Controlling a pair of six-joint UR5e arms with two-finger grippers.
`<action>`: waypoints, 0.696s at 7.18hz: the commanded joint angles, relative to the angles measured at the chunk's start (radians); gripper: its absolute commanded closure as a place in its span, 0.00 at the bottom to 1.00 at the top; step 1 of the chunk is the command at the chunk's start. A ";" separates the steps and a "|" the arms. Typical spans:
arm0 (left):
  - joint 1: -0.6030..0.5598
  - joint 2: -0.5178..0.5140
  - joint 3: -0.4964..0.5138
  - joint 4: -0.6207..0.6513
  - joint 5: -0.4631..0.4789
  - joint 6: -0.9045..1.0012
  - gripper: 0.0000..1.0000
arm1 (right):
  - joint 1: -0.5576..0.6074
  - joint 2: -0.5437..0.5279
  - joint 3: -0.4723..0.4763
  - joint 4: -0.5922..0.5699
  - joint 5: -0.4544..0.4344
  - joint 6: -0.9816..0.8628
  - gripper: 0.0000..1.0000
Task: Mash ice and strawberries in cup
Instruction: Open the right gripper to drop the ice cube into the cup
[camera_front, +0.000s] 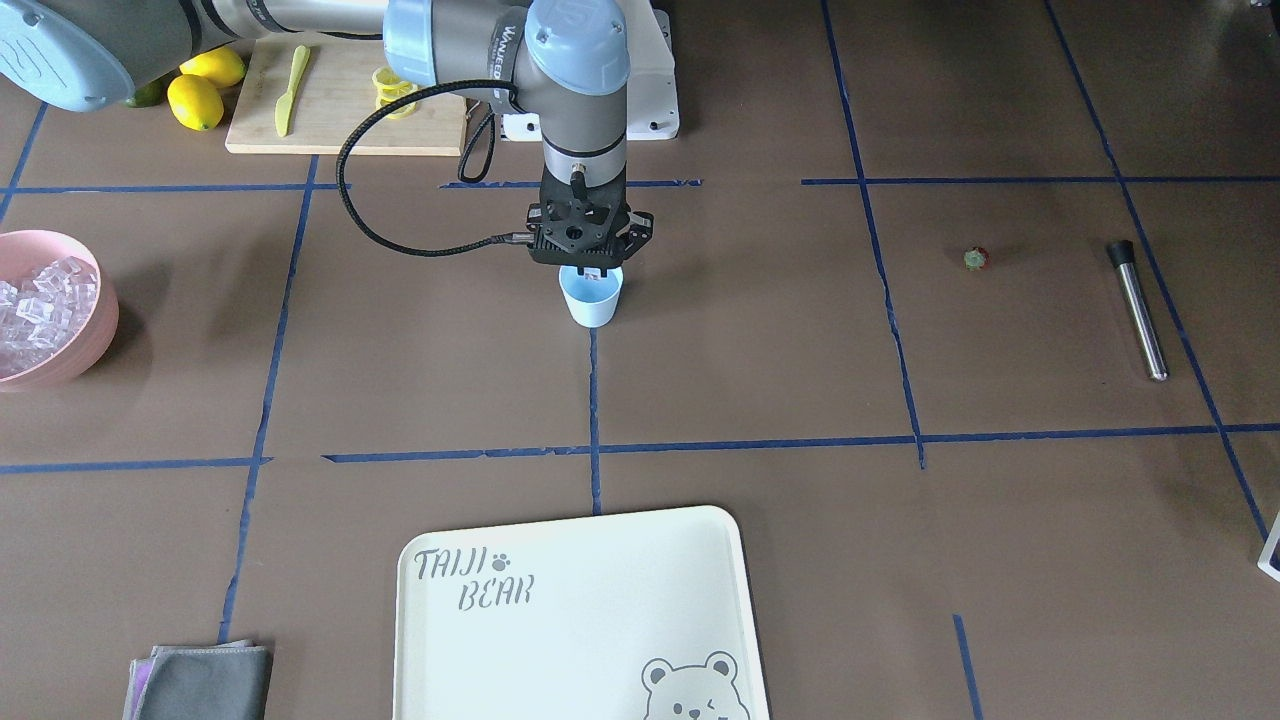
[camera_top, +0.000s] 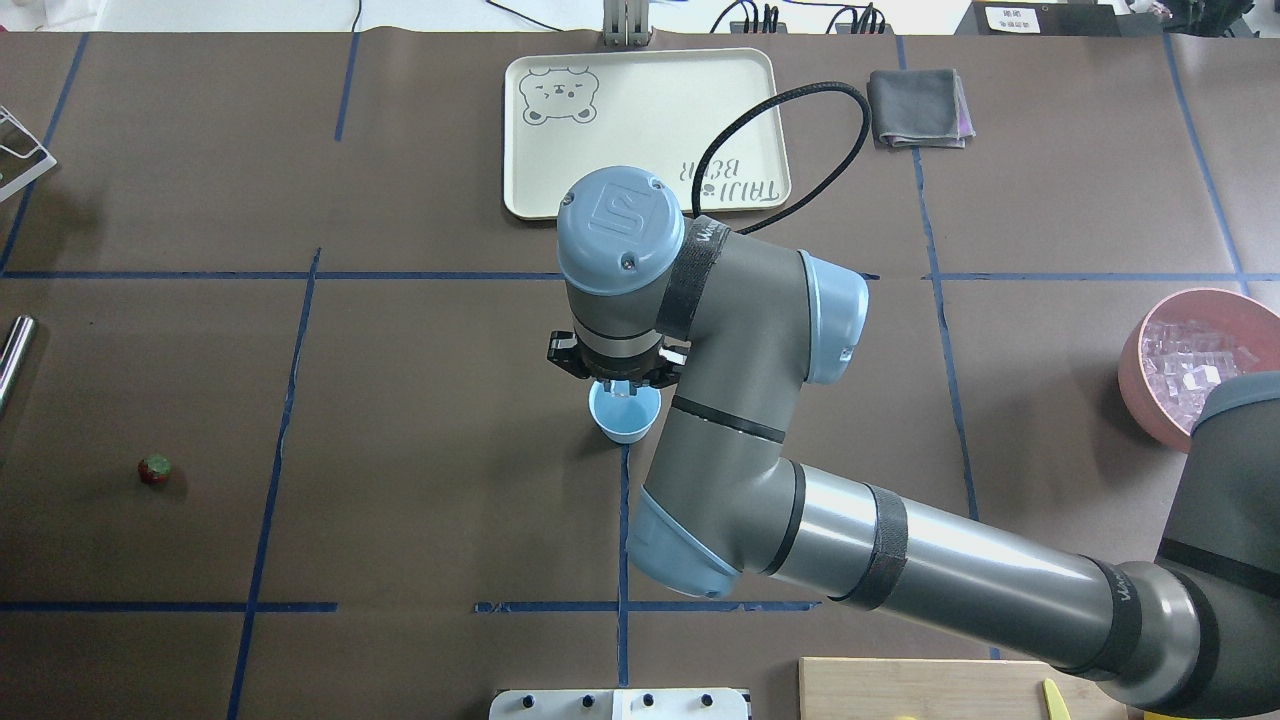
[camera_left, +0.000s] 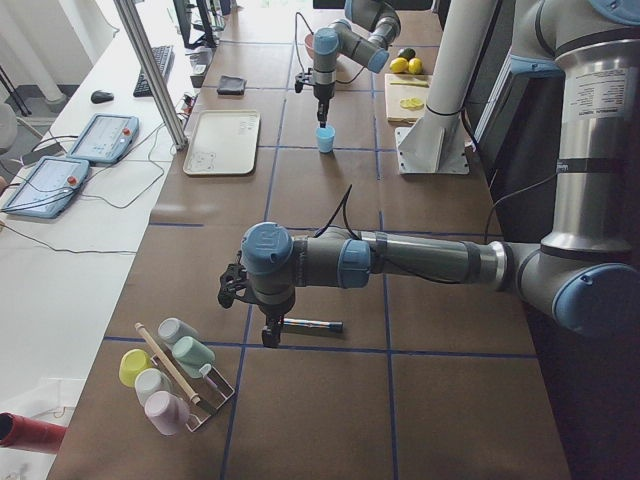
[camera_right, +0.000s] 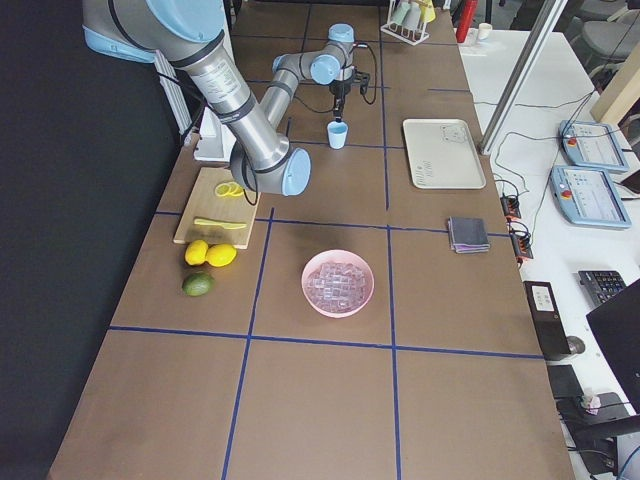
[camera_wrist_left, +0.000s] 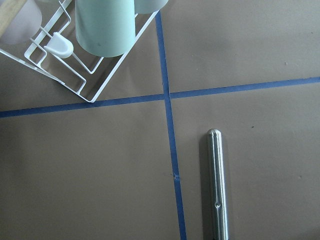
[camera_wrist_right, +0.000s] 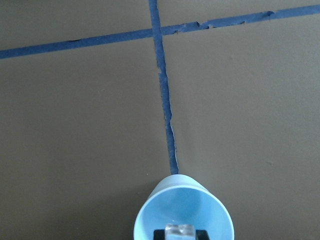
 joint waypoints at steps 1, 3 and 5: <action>0.000 -0.001 -0.001 0.001 0.000 0.000 0.00 | -0.004 0.002 -0.004 0.002 -0.001 0.000 0.72; 0.000 -0.001 -0.001 0.001 -0.002 0.000 0.00 | -0.004 0.000 -0.002 0.002 0.000 0.000 0.37; 0.000 -0.001 -0.001 0.001 0.000 0.000 0.00 | -0.004 0.000 -0.001 0.002 0.000 0.000 0.34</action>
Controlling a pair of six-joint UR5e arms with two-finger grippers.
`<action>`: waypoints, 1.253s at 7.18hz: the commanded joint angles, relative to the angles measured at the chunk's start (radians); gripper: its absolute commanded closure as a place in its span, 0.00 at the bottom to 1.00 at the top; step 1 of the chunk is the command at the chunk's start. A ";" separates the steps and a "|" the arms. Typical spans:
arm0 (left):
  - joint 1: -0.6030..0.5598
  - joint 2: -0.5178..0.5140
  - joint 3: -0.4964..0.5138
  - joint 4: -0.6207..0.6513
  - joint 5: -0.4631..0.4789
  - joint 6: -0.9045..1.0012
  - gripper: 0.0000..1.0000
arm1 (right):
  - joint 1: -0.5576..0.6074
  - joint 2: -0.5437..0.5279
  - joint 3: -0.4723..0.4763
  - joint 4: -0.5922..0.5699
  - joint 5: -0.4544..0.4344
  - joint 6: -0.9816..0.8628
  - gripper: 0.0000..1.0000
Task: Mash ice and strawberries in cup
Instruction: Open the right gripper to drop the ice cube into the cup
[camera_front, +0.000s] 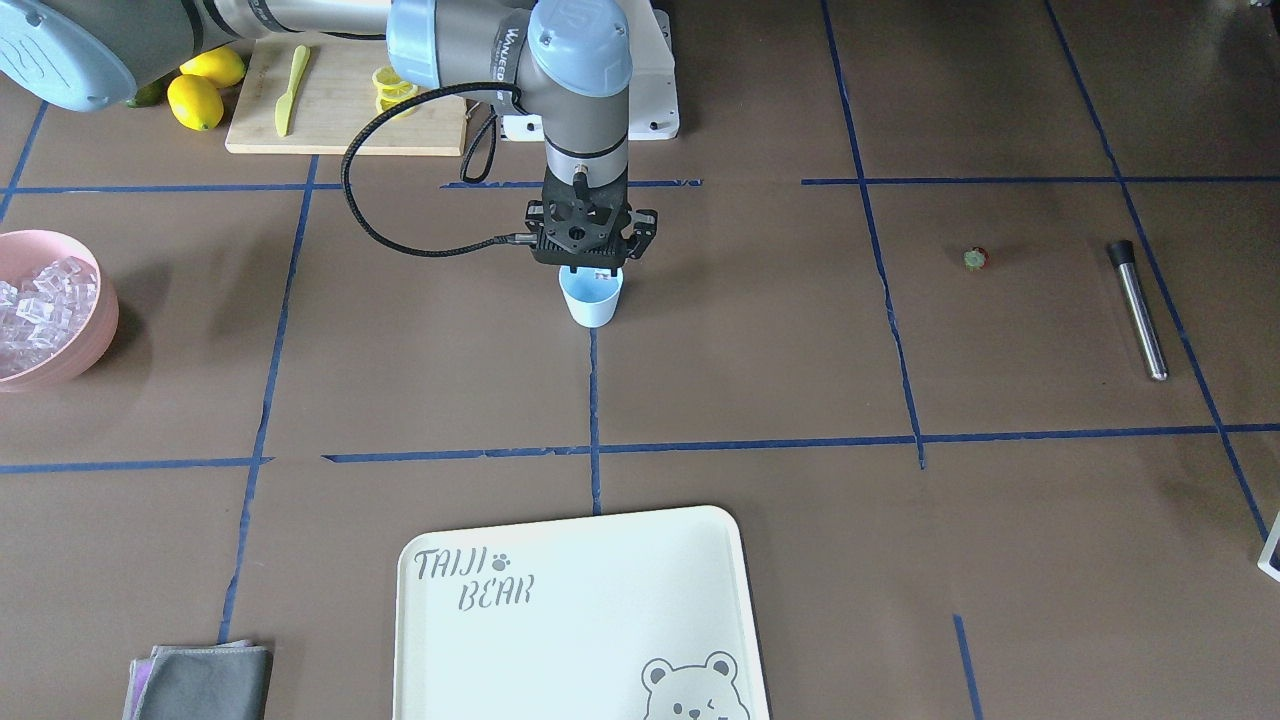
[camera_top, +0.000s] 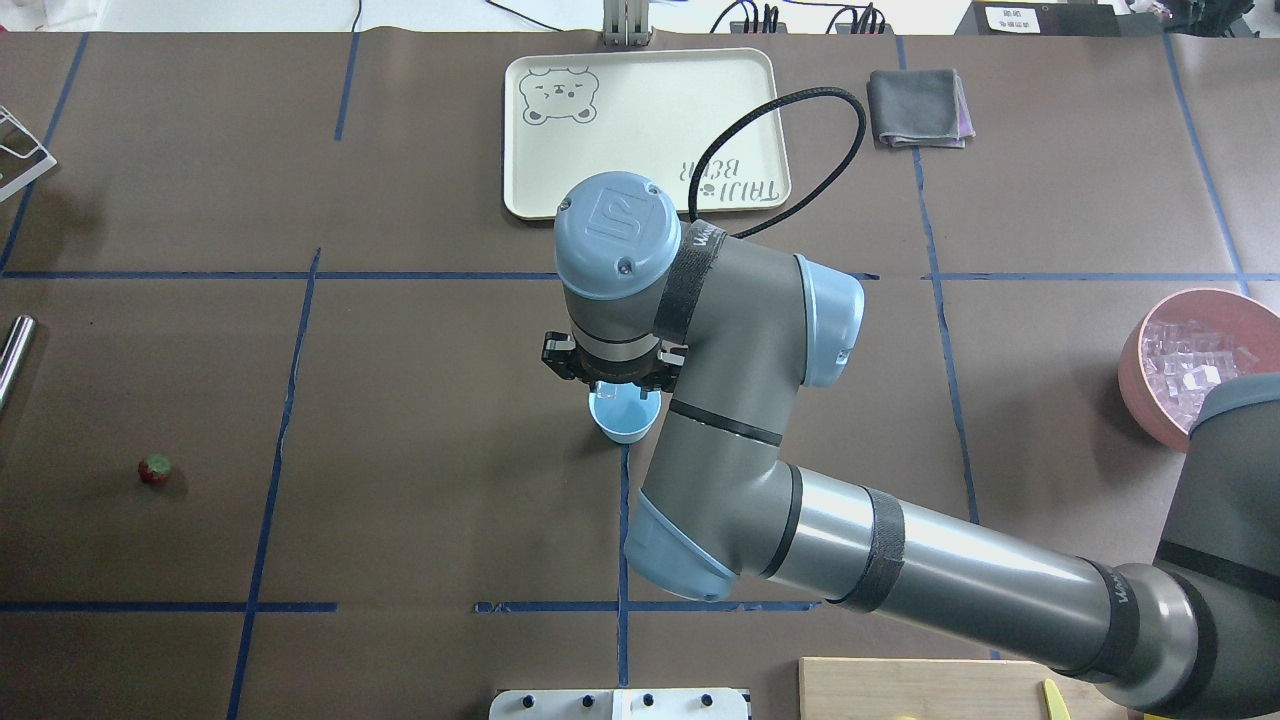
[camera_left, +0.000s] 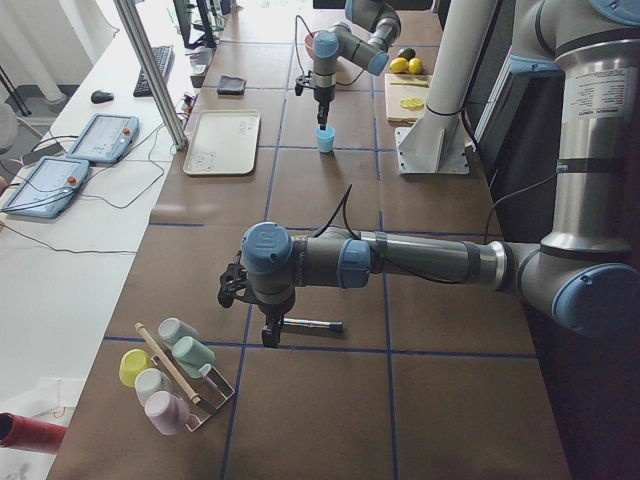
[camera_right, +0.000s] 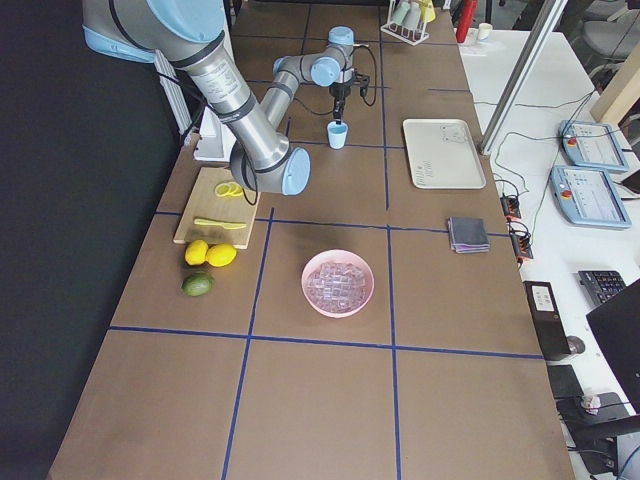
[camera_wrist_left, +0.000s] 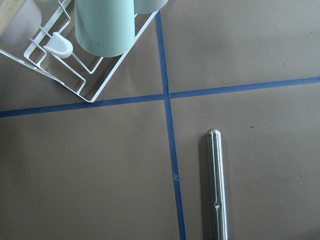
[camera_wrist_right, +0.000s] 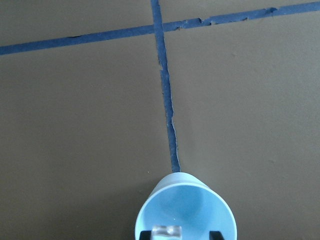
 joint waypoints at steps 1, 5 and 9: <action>0.000 0.000 0.000 0.000 0.000 0.000 0.00 | 0.000 0.000 0.003 0.000 0.000 0.000 0.32; 0.000 0.000 -0.015 0.006 0.001 0.000 0.00 | 0.011 -0.003 0.027 0.000 -0.009 -0.002 0.00; 0.000 -0.006 -0.038 0.005 0.004 -0.023 0.00 | 0.143 -0.278 0.407 -0.060 -0.018 -0.128 0.00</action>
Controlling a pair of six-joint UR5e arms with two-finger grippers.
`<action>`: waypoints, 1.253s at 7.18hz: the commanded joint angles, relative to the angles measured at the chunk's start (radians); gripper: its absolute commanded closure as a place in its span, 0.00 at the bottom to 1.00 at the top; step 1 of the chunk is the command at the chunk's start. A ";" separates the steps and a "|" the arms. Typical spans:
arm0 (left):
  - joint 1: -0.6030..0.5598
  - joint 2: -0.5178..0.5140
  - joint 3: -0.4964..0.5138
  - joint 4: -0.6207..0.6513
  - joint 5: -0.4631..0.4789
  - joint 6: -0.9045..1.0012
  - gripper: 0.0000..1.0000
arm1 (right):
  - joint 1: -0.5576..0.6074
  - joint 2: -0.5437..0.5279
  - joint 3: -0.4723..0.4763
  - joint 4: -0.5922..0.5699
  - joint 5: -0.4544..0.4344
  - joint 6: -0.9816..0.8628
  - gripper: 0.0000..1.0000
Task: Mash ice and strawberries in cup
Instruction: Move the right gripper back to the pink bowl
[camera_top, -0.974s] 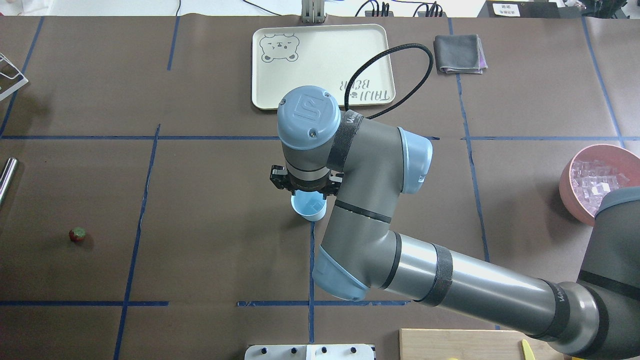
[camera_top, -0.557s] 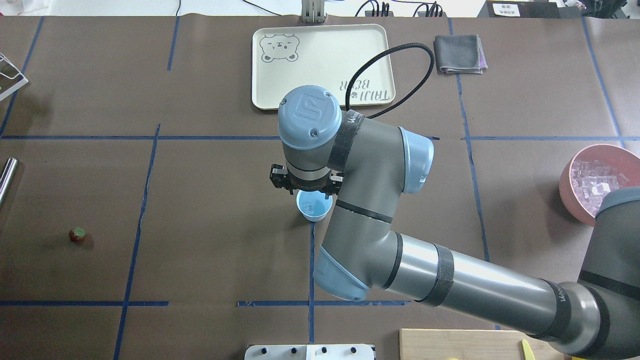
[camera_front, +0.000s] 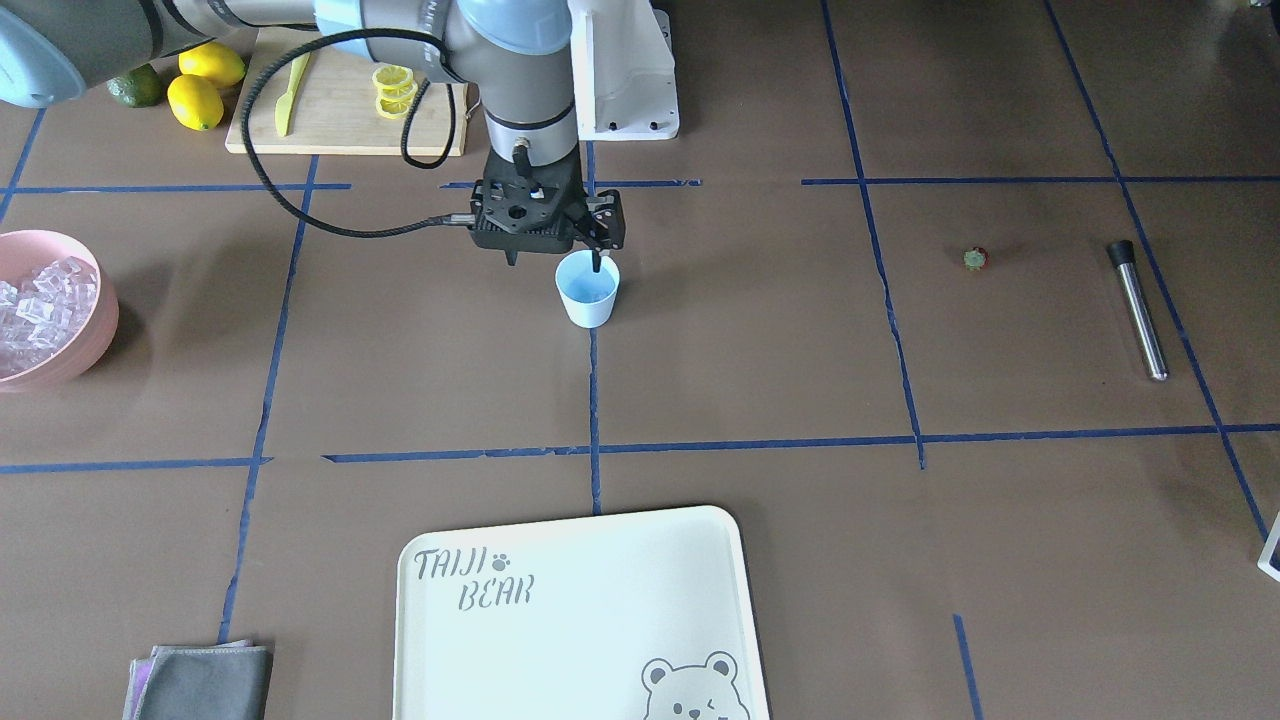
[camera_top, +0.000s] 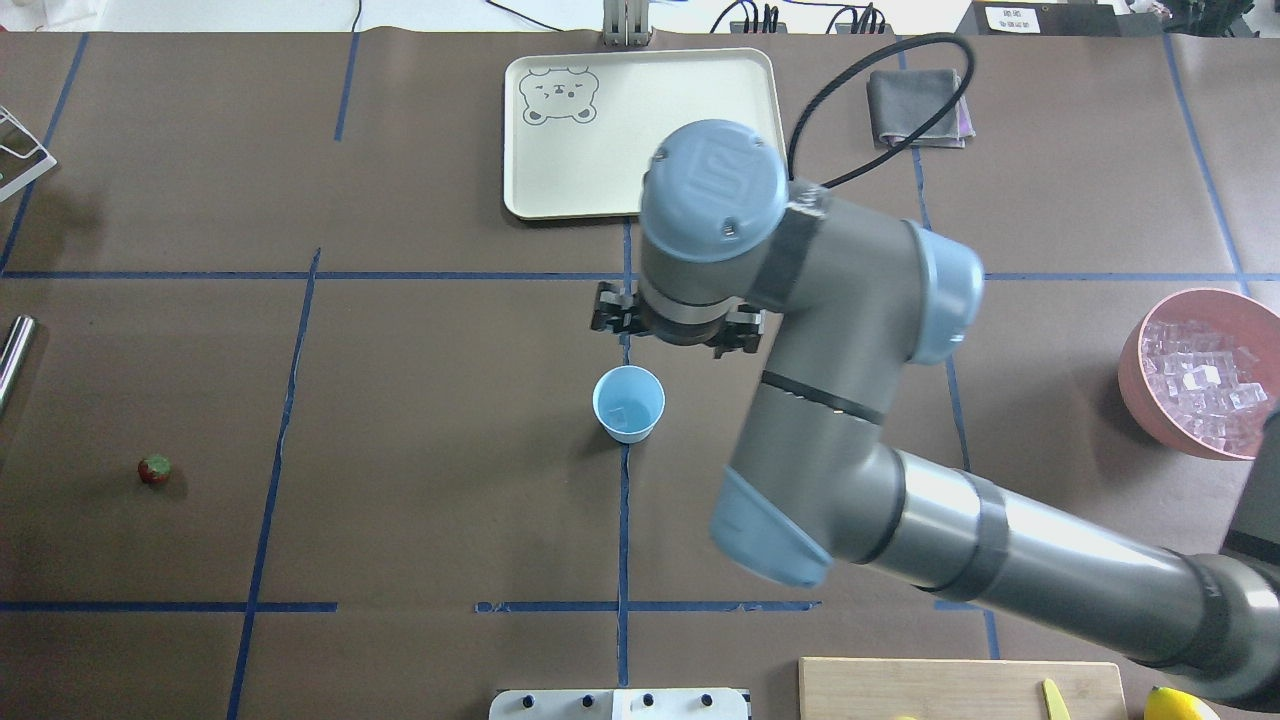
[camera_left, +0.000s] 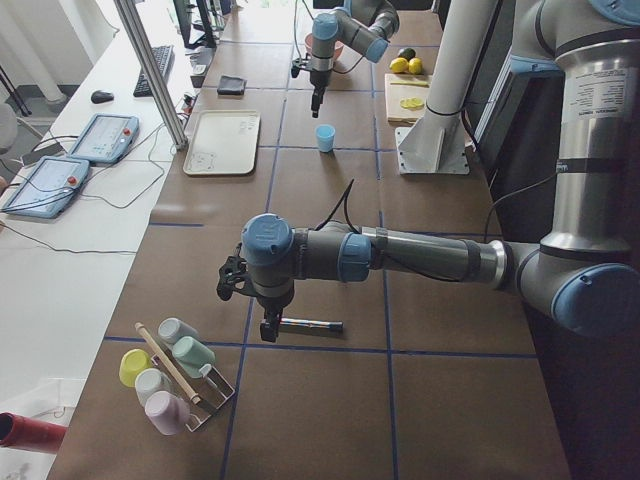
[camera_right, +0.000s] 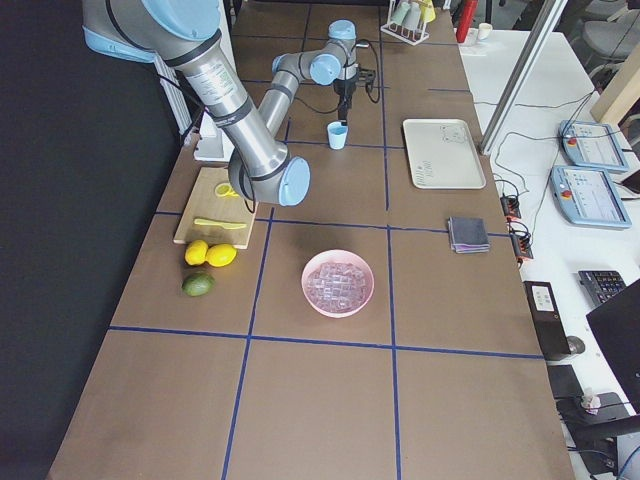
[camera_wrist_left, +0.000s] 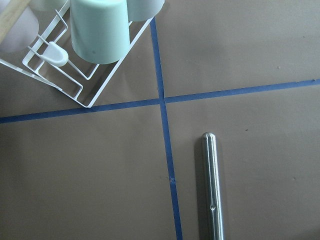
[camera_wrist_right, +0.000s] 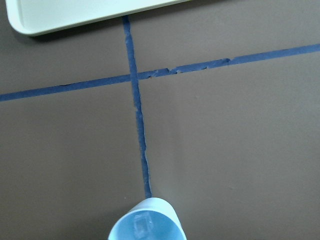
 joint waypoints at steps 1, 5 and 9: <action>0.000 -0.004 -0.008 0.000 0.001 -0.010 0.00 | 0.138 -0.264 0.284 -0.011 0.049 -0.219 0.00; 0.000 0.004 -0.043 0.003 0.001 -0.012 0.00 | 0.483 -0.687 0.362 0.105 0.253 -0.695 0.00; 0.000 0.025 -0.081 0.003 0.001 -0.038 0.00 | 0.591 -0.929 0.195 0.438 0.334 -0.894 0.00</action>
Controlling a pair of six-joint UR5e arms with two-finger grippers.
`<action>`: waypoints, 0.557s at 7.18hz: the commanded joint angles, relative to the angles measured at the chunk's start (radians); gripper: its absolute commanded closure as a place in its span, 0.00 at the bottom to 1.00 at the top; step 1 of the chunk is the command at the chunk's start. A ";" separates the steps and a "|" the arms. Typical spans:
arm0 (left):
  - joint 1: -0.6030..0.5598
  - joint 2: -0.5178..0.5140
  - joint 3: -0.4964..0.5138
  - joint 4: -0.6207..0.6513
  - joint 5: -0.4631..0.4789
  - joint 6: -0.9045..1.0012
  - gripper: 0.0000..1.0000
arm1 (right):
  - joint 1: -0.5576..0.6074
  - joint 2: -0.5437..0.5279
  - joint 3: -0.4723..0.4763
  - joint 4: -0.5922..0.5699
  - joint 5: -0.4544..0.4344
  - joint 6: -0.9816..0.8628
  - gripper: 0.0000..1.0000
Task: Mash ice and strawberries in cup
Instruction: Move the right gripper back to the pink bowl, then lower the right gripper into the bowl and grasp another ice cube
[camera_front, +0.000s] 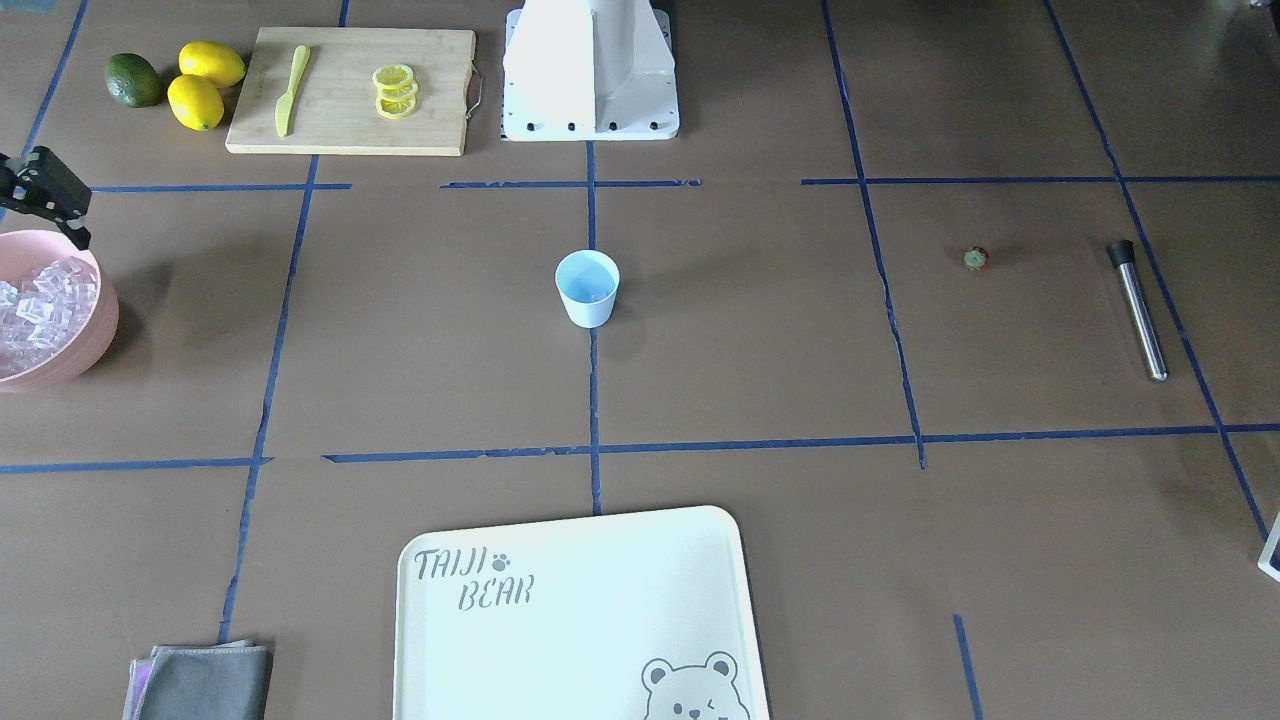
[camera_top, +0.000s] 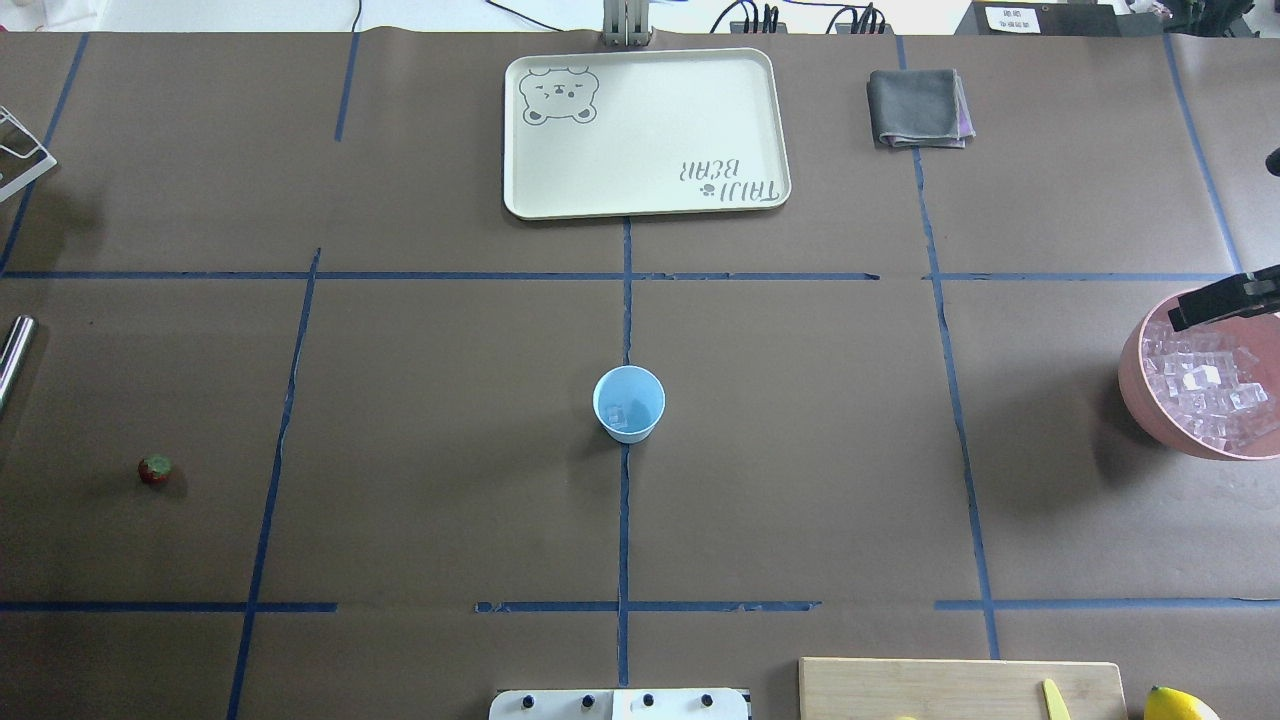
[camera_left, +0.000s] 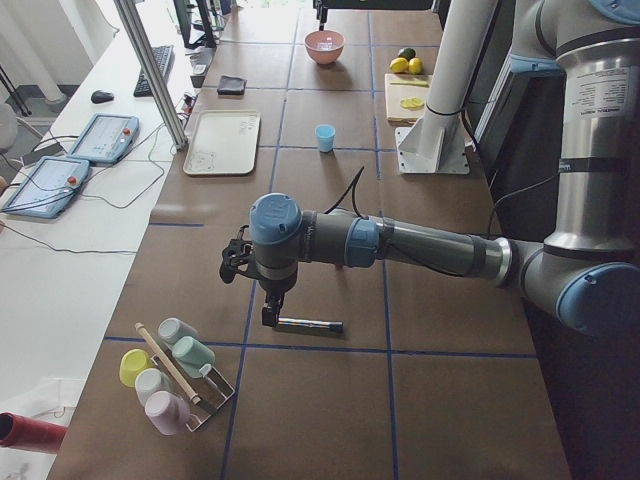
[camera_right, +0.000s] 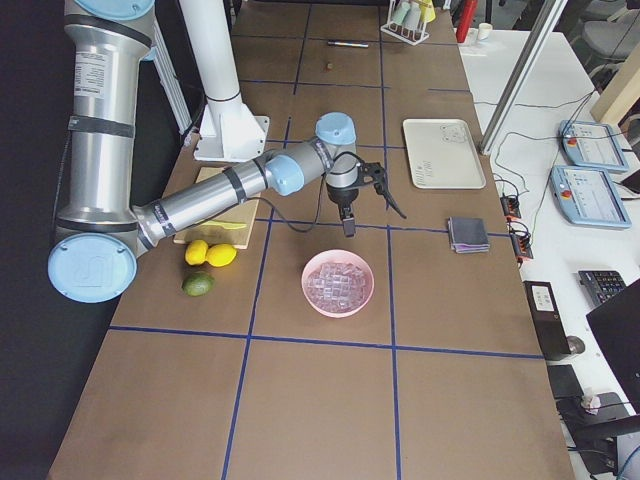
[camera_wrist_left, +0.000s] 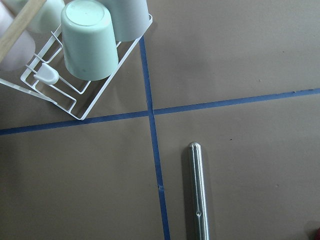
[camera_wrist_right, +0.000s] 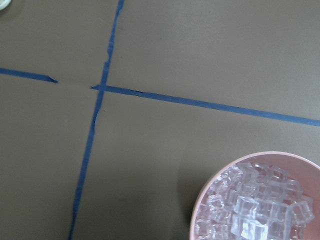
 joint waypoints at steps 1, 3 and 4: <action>0.000 0.004 -0.007 0.000 0.000 -0.002 0.00 | 0.017 -0.055 -0.068 0.067 0.021 -0.043 0.02; 0.000 0.004 -0.007 0.000 0.000 -0.002 0.00 | 0.015 -0.060 -0.108 0.064 0.021 -0.050 0.08; 0.000 0.004 -0.008 0.000 0.000 -0.002 0.00 | 0.015 -0.057 -0.132 0.061 0.019 -0.053 0.14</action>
